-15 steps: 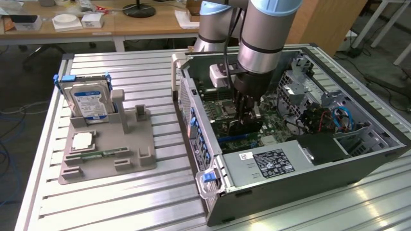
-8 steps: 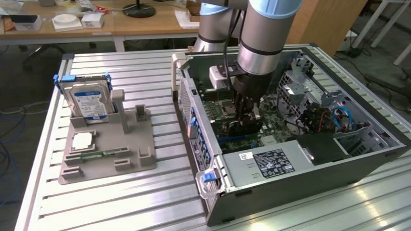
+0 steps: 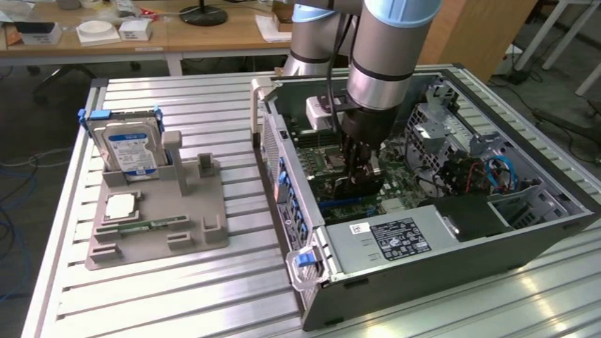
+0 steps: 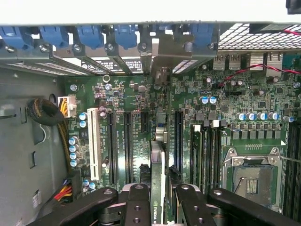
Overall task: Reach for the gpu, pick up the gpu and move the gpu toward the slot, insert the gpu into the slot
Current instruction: 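Insert the gpu into the slot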
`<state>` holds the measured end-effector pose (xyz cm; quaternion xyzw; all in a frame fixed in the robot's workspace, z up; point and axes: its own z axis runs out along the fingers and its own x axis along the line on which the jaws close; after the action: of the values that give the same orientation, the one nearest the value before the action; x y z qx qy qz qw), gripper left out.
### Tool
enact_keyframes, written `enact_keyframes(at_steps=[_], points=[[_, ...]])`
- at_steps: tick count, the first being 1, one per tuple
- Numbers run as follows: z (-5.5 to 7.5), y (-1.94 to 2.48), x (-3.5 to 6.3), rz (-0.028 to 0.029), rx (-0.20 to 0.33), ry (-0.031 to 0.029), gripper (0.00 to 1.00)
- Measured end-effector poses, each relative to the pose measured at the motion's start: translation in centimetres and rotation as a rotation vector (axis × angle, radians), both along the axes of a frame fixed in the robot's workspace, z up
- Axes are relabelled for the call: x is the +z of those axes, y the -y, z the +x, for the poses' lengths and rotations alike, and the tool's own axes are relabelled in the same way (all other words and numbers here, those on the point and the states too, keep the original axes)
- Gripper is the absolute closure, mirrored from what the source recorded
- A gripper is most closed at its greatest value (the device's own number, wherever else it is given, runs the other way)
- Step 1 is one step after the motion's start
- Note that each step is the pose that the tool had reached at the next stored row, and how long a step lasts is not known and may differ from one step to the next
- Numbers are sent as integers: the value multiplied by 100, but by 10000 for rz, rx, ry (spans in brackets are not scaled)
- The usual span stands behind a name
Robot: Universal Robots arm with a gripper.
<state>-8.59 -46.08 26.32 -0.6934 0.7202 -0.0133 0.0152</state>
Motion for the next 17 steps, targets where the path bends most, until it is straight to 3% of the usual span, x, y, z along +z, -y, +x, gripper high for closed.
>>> enact_keyframes(at_steps=[8, 17], points=[[-1, 57, -1, 105, -2, 1, 75], [0, 56, -1, 109, 1, 0, 75]])
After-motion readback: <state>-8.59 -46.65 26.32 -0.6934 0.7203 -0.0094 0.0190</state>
